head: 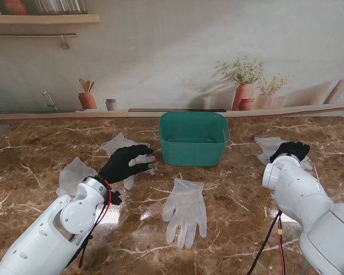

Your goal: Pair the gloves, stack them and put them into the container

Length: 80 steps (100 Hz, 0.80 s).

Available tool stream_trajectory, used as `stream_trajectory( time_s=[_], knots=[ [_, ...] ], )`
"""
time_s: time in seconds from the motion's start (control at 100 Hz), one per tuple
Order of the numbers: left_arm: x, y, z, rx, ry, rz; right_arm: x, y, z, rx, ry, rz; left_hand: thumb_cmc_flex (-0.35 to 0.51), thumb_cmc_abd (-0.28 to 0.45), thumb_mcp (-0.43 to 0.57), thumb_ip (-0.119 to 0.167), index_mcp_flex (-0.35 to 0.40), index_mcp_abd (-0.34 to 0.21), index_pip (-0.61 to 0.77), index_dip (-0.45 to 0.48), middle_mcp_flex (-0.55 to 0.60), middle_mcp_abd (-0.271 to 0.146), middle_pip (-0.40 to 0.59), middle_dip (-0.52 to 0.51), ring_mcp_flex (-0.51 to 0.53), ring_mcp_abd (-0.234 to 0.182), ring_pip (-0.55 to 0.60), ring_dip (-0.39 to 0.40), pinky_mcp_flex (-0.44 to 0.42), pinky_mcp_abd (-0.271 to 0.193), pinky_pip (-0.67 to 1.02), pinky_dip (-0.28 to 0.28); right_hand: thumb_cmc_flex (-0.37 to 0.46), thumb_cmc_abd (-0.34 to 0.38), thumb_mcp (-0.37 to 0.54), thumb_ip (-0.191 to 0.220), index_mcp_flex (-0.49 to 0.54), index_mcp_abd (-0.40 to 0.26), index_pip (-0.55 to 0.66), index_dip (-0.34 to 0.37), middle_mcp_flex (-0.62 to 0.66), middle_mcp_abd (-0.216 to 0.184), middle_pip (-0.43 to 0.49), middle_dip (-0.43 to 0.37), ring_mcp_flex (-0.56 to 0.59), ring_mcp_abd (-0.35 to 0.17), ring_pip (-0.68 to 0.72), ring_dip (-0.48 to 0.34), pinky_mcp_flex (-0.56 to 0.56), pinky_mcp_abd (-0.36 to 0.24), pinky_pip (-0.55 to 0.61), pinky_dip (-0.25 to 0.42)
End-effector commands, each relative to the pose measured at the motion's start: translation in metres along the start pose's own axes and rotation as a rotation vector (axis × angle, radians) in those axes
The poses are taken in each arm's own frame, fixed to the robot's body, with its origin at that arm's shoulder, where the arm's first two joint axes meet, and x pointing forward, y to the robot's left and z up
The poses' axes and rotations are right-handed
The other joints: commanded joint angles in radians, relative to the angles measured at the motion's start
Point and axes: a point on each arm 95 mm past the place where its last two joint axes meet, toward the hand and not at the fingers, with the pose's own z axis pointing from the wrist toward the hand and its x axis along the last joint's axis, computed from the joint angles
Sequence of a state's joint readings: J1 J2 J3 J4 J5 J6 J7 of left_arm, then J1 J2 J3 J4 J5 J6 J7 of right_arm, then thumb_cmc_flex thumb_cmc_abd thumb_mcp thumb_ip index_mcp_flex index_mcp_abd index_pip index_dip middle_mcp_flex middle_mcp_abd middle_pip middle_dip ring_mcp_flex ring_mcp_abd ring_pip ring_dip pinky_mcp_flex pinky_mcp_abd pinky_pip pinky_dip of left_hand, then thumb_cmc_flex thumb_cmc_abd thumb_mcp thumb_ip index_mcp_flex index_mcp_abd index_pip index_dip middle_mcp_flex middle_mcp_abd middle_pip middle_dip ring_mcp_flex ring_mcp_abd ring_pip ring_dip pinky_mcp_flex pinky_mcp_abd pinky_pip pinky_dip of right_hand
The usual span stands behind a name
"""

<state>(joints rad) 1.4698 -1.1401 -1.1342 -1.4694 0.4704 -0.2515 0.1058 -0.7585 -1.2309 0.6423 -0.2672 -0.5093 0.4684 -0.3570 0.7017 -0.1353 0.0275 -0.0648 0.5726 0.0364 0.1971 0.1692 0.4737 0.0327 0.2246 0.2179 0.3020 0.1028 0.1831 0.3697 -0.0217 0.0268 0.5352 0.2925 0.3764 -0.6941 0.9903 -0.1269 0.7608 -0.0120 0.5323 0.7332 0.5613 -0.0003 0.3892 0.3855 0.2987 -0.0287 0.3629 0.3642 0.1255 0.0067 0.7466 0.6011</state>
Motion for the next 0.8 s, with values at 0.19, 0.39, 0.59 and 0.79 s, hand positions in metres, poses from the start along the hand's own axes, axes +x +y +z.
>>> stream_trajectory(
  time_s=[0.19,0.39,0.59,0.79],
  knots=[
    [0.001,0.0,-0.001,0.002,0.011,-0.004,0.007,-0.037,-0.015,0.08,0.069,-0.017,0.022,0.048,-0.048,0.024,0.021,-0.005,0.009,0.014,0.016,-0.001,-0.011,-0.011,-0.011,-0.045,-0.02,-0.01,-0.005,-0.038,-0.01,-0.003,0.147,-0.106,0.105,-0.158,0.195,-0.211,0.45,-0.239,0.237,-0.07,0.05,0.105,0.093,-0.037,0.082,0.071,0.012,0.014,0.035,0.048],
    [0.002,0.001,-0.002,-0.004,0.014,-0.011,0.024,-0.051,-0.03,0.052,0.186,0.036,0.021,0.052,-0.048,0.025,0.021,-0.006,0.01,0.016,0.018,0.005,-0.01,-0.011,-0.011,-0.042,-0.02,-0.01,-0.006,-0.03,-0.011,-0.003,0.111,-0.078,0.161,-0.134,0.182,-0.247,0.434,-0.143,0.242,-0.076,0.028,0.134,0.101,-0.043,0.083,0.08,0.011,0.016,0.03,0.053],
    [0.002,0.0,-0.001,-0.014,0.015,-0.018,0.027,-0.044,-0.062,-0.045,0.277,0.127,0.033,0.049,-0.044,0.026,0.028,-0.006,0.015,0.019,0.021,0.01,-0.009,-0.01,-0.007,-0.036,-0.018,-0.008,-0.007,-0.014,-0.003,0.004,0.094,-0.021,0.16,-0.124,0.158,-0.302,0.394,-0.083,0.274,-0.091,0.018,0.137,0.145,-0.04,0.092,0.088,0.029,0.019,0.04,0.064],
    [0.003,-0.001,-0.001,-0.027,0.0,-0.03,0.016,-0.028,-0.089,-0.173,0.311,0.211,0.041,0.048,-0.046,0.025,0.039,-0.011,0.025,0.026,0.031,0.019,-0.007,-0.009,0.0,-0.021,-0.016,-0.003,-0.016,0.027,0.022,0.03,0.096,-0.012,0.161,-0.128,0.15,-0.314,0.384,-0.053,0.325,-0.102,0.034,0.146,0.189,-0.038,0.113,0.102,0.054,0.024,0.069,0.083]
  ],
)
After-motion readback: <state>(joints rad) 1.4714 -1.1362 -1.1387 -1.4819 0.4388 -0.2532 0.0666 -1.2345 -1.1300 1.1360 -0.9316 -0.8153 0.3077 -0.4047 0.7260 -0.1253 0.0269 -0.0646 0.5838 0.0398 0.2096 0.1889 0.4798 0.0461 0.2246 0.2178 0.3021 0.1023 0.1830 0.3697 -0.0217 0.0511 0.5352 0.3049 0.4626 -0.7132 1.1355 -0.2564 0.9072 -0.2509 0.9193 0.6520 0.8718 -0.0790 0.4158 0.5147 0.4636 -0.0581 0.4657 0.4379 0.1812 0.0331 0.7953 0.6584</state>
